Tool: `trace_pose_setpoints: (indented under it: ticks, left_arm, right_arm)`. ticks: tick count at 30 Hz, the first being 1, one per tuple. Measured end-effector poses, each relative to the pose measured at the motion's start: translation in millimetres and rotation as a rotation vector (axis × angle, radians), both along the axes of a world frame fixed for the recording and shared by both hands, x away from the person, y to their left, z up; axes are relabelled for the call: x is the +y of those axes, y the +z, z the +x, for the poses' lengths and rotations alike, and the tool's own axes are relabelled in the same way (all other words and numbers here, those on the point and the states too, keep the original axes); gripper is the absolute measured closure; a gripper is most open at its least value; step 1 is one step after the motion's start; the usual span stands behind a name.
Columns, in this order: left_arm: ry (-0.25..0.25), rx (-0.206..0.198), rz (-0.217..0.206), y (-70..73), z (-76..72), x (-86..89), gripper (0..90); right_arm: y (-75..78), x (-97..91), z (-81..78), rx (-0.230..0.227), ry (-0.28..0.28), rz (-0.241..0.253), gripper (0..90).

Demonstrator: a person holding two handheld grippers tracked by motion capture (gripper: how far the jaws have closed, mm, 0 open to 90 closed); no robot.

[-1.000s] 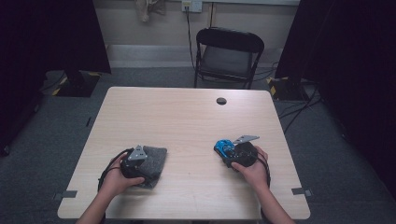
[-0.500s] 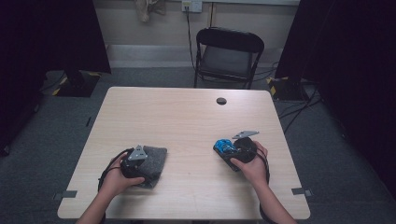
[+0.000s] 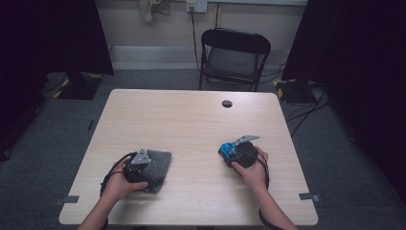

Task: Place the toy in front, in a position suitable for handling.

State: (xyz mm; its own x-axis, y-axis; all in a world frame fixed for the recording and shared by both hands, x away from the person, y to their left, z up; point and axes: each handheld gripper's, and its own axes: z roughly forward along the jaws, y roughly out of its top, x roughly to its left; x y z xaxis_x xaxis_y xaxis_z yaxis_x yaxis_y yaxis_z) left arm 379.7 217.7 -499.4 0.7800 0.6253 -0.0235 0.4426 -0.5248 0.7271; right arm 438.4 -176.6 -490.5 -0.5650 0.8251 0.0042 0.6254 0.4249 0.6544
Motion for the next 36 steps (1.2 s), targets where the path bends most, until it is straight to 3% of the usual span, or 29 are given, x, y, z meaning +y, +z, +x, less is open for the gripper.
trace_pose_setpoints:
  ticks: [7,24,36]
  left_arm:
    - [0.001,0.001,-0.001,0.0,0.1,-0.1,3.0]
    - [0.000,-0.002,0.002,0.0,0.6,-0.3,3.0]
    - [0.001,-0.002,0.004,0.0,0.5,-0.5,3.0]
  right_arm:
    - [4.1,-2.8,-0.6,0.032,0.005,-0.004,25.1]
    - [29.4,-2.3,-1.7,0.027,0.040,0.036,25.3]
    - [53.2,-0.3,-3.2,-0.008,0.050,0.078,25.4]
